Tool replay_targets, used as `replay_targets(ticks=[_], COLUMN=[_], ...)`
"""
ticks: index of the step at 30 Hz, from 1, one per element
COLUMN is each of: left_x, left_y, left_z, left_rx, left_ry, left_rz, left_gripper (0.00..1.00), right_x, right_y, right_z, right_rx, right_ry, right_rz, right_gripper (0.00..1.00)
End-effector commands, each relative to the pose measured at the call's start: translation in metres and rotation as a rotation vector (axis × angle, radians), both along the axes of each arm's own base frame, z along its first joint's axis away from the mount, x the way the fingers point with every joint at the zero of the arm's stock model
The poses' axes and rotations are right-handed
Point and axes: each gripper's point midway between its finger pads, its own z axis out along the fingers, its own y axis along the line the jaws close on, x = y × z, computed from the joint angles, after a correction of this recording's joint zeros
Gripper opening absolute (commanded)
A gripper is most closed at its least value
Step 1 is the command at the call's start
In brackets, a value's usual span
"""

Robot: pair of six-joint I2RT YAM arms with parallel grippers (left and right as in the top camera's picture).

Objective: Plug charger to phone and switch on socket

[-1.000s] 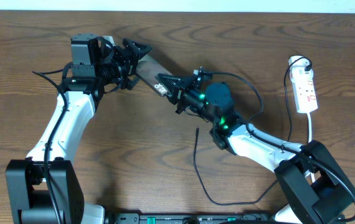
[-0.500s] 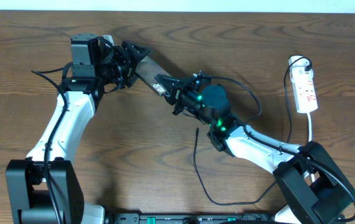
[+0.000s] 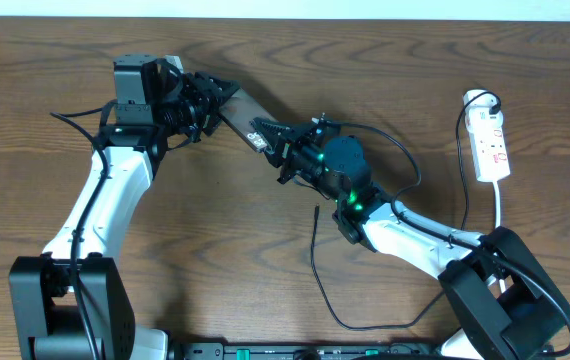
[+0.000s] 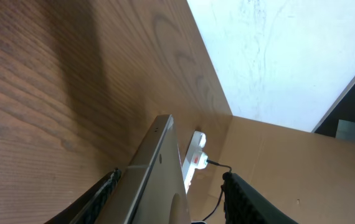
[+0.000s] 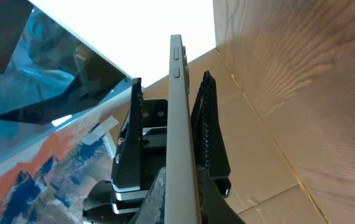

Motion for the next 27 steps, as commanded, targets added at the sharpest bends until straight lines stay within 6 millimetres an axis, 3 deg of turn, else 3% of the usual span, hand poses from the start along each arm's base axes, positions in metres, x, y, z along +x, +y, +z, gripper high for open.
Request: replay_targets(ticks=[1,3,7,23,27], left_x=[0.004,0.004,0.001,-0.003,-0.003], left_y=[0.002,0.003,0.003,-0.01,-0.01], left_z=[0.015,0.012,0.007,0.005,0.005], left_rx=[0.008,0.01,0.005,-0.019,-0.019], left_ry=[-0.045,-0.039,-0.019,0.008,0.008], left_rz=[0.005,0.007,0.011,-0.002,-0.004], left_gripper=[0.45,0.37,0.32,0.31,0.25], right_x=[-0.002,-0.003,-0.005,-0.003,-0.003], right_y=[0.007,0.008,0.01,0.009,0.009], right_z=[0.013,0.013,0.013,0.013,0.013], right_rx=[0.028,0.028,0.028,0.028,0.028], right_ry=[-0.018,-0.018,-0.019,-0.022,-0.022], right_rz=[-0.016,-0.019,-0.023,-0.05,-0.05], right_gripper=[0.01,0.01,0.01,0.01,0.01])
